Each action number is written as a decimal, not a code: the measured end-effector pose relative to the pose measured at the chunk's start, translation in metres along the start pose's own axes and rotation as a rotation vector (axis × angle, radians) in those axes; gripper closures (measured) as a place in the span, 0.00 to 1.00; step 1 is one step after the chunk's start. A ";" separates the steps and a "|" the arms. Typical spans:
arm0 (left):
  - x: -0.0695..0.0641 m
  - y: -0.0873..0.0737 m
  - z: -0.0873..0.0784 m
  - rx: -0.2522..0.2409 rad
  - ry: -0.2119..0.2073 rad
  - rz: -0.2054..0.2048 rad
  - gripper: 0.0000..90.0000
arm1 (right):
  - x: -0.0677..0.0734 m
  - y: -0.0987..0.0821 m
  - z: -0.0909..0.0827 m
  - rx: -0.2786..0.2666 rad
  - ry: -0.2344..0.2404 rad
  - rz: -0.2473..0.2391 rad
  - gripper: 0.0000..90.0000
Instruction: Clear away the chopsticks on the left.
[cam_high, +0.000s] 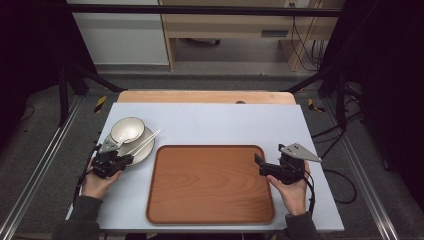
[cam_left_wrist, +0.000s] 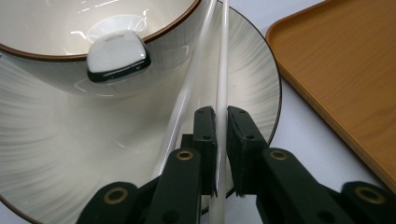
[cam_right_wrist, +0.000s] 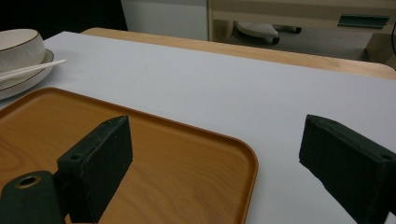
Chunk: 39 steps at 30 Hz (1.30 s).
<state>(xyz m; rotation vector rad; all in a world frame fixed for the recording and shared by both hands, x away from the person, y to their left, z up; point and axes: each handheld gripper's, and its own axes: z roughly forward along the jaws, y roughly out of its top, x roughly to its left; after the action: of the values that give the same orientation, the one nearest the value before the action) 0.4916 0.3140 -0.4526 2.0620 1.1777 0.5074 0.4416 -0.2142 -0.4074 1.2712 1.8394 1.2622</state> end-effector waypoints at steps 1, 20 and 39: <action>0.000 0.000 0.000 0.002 -0.002 0.001 0.92 | 0.000 0.000 0.000 0.000 0.000 0.000 0.11; -0.015 0.000 -0.016 -0.032 -0.019 0.016 0.94 | -0.002 0.000 -0.001 0.000 -0.005 -0.001 0.10; -0.073 0.002 -0.043 -0.123 0.057 -0.031 0.94 | -0.004 -0.001 -0.003 -0.004 -0.014 0.008 0.10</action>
<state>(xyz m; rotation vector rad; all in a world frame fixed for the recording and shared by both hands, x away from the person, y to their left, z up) 0.4289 0.2666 -0.4214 1.9333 1.1793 0.6122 0.4404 -0.2194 -0.4073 1.2835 1.8230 1.2573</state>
